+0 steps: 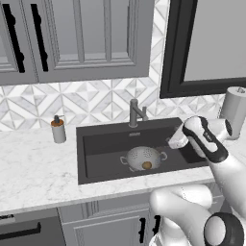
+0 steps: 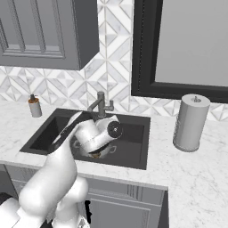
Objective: Put the colander in the sink, put the kiwi in the colander, and turn on the sink faucet and pour water over the colander.
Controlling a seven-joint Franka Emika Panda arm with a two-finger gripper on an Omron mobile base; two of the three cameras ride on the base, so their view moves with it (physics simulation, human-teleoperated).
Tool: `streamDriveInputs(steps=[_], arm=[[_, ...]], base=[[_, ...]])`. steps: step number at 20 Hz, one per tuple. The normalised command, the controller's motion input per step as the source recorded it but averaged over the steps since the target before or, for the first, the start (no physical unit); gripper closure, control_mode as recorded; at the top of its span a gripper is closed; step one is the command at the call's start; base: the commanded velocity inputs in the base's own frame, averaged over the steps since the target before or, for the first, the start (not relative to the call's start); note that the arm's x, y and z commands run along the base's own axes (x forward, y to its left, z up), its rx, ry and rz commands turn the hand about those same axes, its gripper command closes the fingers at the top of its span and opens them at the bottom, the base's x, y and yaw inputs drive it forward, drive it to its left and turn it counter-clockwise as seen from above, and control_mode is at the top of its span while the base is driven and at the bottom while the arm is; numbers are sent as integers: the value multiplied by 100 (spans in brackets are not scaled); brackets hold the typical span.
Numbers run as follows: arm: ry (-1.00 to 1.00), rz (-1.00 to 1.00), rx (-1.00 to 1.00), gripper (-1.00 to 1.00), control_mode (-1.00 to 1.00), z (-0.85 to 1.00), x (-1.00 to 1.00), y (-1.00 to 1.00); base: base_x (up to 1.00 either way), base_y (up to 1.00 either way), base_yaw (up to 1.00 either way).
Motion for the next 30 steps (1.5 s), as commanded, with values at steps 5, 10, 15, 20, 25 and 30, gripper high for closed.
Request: streamDriveInputs(steps=[5,10,15,20,25,30], arm=[[-31,12,29,-100,-100,28,0,-35],[-28,14,27,-100,-100,15,5,-27],[-7,1,6,-100,-100,12,45,-1],[0,0,1,-100,-100,12,38,-6],[4,0,5,-100,-100,5,29,-25],[0,1,8,-100,-100,-1,40,-3]], base=[[0,0,0],[0,0,0],[0,0,0],[0,0,0],[0,0,0],[0,0,0]])
